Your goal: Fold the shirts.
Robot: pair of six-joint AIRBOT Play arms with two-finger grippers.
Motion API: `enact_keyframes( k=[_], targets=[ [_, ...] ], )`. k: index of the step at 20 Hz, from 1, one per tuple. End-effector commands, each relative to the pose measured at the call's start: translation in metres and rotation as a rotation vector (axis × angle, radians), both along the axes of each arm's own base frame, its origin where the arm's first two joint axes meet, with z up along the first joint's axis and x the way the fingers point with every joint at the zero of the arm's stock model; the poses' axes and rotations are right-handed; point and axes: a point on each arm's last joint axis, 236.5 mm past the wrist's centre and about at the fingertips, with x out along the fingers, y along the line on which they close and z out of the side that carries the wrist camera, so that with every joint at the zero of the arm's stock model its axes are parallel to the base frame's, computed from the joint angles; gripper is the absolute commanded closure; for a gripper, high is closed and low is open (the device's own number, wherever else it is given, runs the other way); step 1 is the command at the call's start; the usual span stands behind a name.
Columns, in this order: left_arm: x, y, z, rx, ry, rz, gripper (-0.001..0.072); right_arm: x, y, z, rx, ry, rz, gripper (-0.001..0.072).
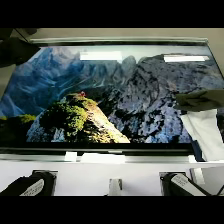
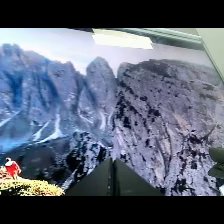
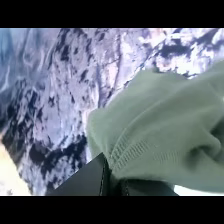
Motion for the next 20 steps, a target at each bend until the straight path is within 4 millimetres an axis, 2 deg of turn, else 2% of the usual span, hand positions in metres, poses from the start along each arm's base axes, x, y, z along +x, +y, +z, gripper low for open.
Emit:
enact_keyframes(
  k=[1, 3, 5, 7, 9, 11, 12, 17, 19, 20],
  targets=[
    [0.000, 0.000, 0.000, 0.009, -0.007, -0.005, 0.0675, -0.019, -0.035, 0.006, -0.001, -0.009, -0.133, 0.0686],
    [0.000, 0.000, 0.000, 0.017, -0.011, -0.009, 0.0674, -0.028, -0.049, 0.005, -0.002, -0.008, -0.177, 0.0686],
    [0.000, 0.000, 0.000, 0.017, -0.011, -0.009, 0.0675, -0.049, -0.053, -0.007, -0.007, 0.065, -0.180, 0.0686],
    [0.000, 0.000, 0.000, 0.017, -0.012, -0.008, 0.0674, -0.083, -0.057, -0.033, -0.050, 0.240, -0.181, 0.0686],
    [0.000, 0.000, 0.000, 0.017, -0.012, -0.009, 0.0675, -0.122, -0.069, -0.051, -0.127, 0.417, -0.219, 0.0686],
    [0.000, 0.000, 0.000, 0.017, -0.012, -0.009, 0.0674, -0.170, -0.080, -0.068, -0.169, 0.629, -0.283, 0.0686],
    [0.000, 0.000, 0.000, 0.017, -0.012, -0.009, 0.0675, -0.184, -0.082, -0.077, -0.176, 0.692, -0.294, 0.0686],
    [0.000, 0.000, 0.000, 0.016, -0.011, -0.009, 0.0674, -0.199, -0.065, -0.147, -0.071, 0.786, -0.275, 0.0684],
    [0.000, 0.000, 0.000, 0.016, -0.011, -0.009, 0.0674, -0.198, -0.067, -0.162, -0.077, 0.782, -0.292, 0.0685],
    [0.000, 0.000, 0.000, 0.016, -0.012, -0.008, 0.0674, -0.192, -0.074, -0.161, -0.099, 0.752, -0.308, 0.0685]
  ],
)
